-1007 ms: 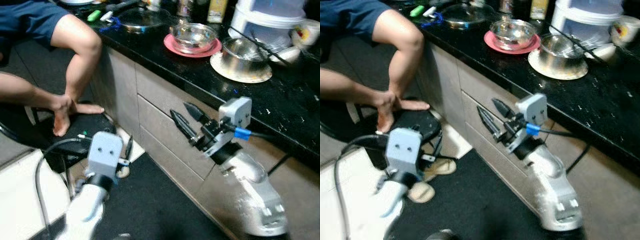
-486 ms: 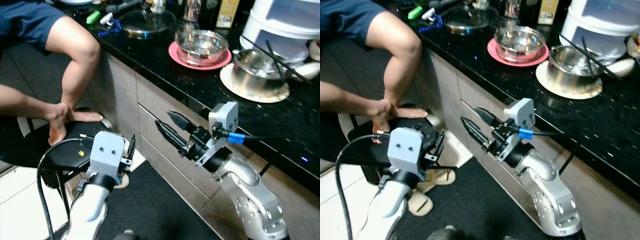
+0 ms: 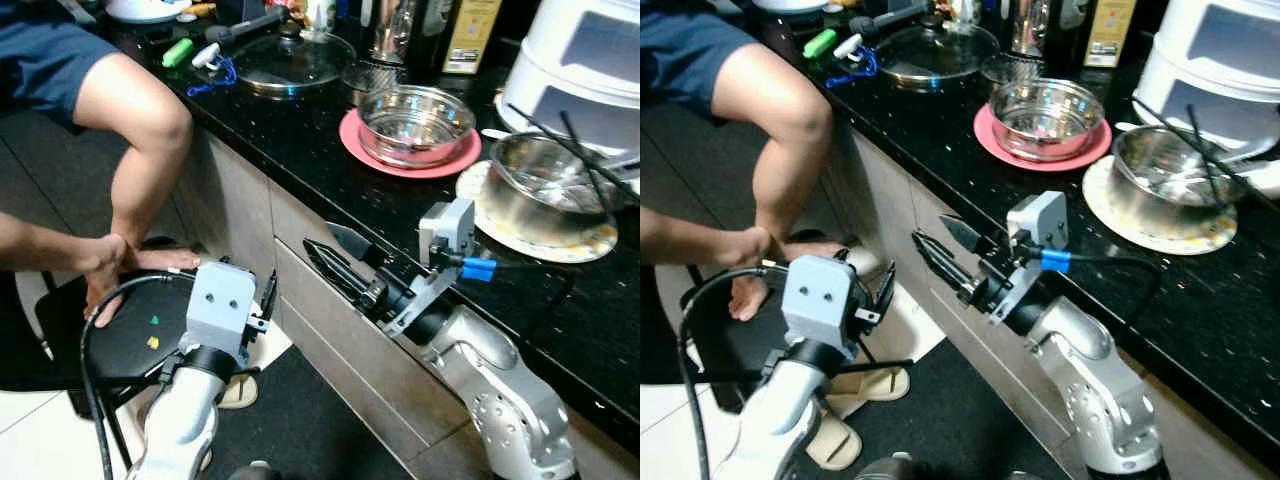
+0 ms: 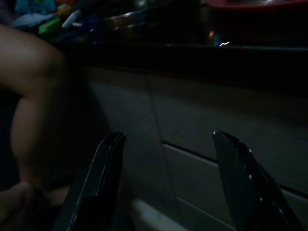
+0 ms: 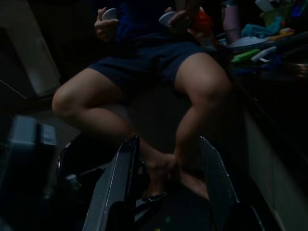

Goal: Kitchen organization

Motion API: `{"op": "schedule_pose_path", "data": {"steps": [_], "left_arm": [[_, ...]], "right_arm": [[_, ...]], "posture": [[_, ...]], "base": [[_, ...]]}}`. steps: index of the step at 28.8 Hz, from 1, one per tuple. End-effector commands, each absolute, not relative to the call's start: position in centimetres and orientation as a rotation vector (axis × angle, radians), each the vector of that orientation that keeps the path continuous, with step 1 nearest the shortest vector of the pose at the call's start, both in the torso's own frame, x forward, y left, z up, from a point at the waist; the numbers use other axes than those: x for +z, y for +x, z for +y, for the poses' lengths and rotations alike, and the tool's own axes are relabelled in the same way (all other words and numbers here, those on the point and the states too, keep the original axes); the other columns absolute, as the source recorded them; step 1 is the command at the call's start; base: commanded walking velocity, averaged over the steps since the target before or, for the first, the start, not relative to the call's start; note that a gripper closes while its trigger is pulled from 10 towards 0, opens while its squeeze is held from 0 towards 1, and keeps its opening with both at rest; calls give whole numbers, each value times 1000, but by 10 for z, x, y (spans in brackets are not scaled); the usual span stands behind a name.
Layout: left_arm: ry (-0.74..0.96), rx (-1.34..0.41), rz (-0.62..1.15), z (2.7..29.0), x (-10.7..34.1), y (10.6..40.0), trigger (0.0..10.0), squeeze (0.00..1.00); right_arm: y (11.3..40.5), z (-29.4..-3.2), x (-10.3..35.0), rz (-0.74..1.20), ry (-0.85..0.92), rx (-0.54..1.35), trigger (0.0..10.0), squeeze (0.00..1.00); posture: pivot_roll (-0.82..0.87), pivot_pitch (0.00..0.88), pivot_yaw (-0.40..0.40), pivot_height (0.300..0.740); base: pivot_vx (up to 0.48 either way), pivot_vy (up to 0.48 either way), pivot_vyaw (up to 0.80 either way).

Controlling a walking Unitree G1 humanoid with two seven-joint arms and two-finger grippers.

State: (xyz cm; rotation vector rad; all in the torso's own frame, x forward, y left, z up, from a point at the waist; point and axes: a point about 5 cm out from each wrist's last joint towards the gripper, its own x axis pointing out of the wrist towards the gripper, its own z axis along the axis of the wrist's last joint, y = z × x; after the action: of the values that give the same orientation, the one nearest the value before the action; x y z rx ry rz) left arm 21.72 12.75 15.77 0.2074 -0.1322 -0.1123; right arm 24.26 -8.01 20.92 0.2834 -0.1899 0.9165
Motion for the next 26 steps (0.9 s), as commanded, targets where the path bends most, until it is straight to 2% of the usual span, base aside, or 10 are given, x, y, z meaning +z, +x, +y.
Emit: {"op": "schedule_pose_path", "data": {"steps": [1,10,18,24,26], "left_arm": [[217,-113,-112,126,155,217,10000,0],[205,-119,-100,123,152,217,10000,0],[200,-155,-72,118,145,216,10000,0],[203,-155,-71,117,145,216,10000,0],[206,-151,-68,119,143,217,10000,0]], "right_arm": [[242,-81,215,-199,286,922,10000,0],[249,-78,230,-213,218,933,10000,0],[254,-76,241,-231,181,945,10000,0],[256,-68,254,-273,123,991,10000,0],[261,-56,263,-305,28,1019,10000,0]], "posture": [[44,95,-41,740],[45,93,-49,740],[47,96,-52,740],[50,98,-53,740],[53,95,-54,740]], "base": [[345,0,0],[314,0,0],[0,0,-691],[0,0,0],[0,0,0]]}}
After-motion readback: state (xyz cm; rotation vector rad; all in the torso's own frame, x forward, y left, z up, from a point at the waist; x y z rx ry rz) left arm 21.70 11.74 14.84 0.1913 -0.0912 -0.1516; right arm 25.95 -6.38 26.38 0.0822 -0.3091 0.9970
